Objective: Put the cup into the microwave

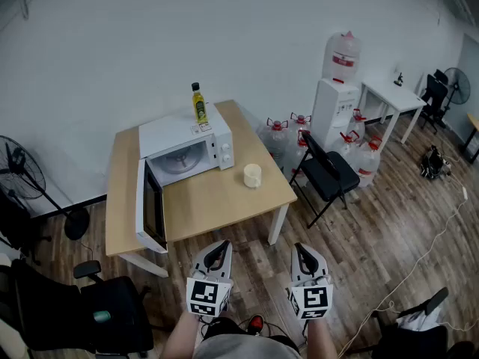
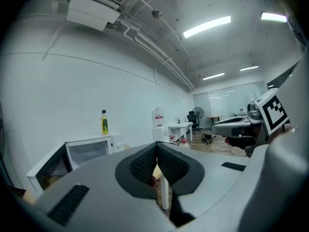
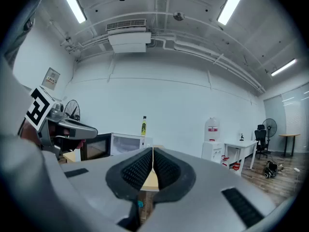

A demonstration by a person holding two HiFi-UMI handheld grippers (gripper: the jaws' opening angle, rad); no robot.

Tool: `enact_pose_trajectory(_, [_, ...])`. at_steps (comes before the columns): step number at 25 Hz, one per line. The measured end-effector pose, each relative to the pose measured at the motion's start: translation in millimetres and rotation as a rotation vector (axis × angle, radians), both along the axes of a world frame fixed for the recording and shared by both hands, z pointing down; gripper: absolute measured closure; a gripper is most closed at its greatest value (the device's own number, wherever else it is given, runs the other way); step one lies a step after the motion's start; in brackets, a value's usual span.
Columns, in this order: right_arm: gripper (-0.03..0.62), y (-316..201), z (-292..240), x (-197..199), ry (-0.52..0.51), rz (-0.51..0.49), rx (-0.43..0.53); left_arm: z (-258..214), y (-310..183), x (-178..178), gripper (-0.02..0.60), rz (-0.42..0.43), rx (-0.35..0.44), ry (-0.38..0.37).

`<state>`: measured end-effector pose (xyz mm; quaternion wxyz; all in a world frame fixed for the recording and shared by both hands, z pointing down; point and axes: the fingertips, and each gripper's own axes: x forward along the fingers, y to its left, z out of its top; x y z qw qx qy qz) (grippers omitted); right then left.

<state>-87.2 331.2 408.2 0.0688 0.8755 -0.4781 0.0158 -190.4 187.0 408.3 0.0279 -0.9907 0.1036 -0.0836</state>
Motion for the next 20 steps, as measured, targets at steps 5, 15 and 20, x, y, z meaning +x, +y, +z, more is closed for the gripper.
enact_pose_trajectory(5, [0.572, 3, -3, 8, -0.013, -0.002, 0.024, -2, 2, 6, 0.558, -0.004, -0.005, -0.003])
enact_pose_trajectory(15, [0.572, 10, 6, 34, -0.024, 0.016, -0.002, 4, 4, 35, 0.558, 0.019, 0.010, -0.015])
enact_pose_trajectory(20, [0.572, -1, 13, 64, -0.041, 0.012, -0.004, 10, -7, 70, 0.558, 0.019, 0.009, -0.027])
